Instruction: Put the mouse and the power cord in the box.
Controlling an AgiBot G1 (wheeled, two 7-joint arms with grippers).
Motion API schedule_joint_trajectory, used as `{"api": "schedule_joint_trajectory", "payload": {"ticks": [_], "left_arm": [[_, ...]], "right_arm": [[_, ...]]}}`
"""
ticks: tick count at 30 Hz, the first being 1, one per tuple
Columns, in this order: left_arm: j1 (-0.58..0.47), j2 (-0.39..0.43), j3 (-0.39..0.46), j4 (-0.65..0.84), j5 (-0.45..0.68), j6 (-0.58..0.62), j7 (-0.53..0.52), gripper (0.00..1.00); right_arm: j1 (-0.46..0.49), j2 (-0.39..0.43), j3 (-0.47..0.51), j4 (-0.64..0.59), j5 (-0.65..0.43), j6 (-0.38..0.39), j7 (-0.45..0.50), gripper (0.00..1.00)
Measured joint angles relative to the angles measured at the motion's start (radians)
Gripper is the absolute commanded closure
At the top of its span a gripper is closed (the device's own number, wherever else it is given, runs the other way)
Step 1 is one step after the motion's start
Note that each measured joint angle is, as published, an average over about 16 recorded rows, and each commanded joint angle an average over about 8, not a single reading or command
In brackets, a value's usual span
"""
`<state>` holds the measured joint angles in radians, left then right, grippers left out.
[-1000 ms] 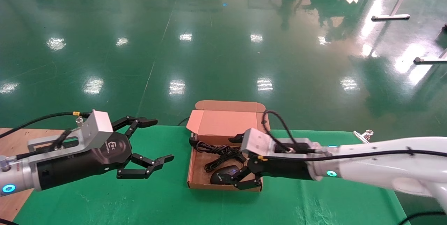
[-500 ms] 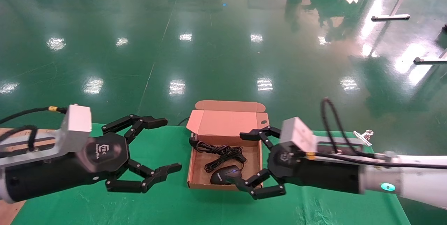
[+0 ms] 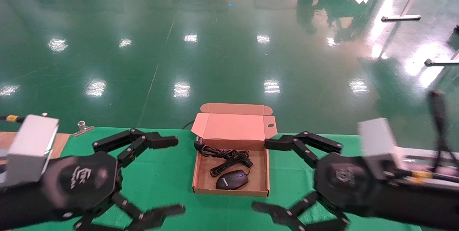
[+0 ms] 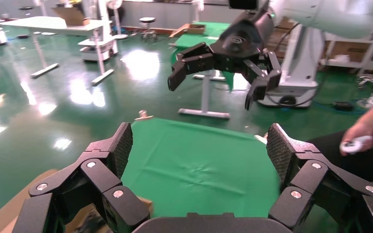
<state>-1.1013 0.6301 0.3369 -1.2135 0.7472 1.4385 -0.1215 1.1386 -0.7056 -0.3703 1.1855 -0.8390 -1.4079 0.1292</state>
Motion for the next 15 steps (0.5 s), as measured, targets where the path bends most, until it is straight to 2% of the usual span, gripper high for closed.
{"api": "schedule_joint_trajectory", "payload": {"ticks": [8,15], "left_arm": [[0.024,-0.017,-0.051,-0.063,-0.015,0.051,-0.056,0.0],[0.03,-0.021,-0.064,-0.078,-0.019,0.064,-0.069,0.0]], "right_arm": [[-0.056,0.082,0.079,0.086,0.094,-0.076,0.049,0.0],[-0.077,0.111,0.108,0.117,0.129,-0.104,0.065,0.0]]}}
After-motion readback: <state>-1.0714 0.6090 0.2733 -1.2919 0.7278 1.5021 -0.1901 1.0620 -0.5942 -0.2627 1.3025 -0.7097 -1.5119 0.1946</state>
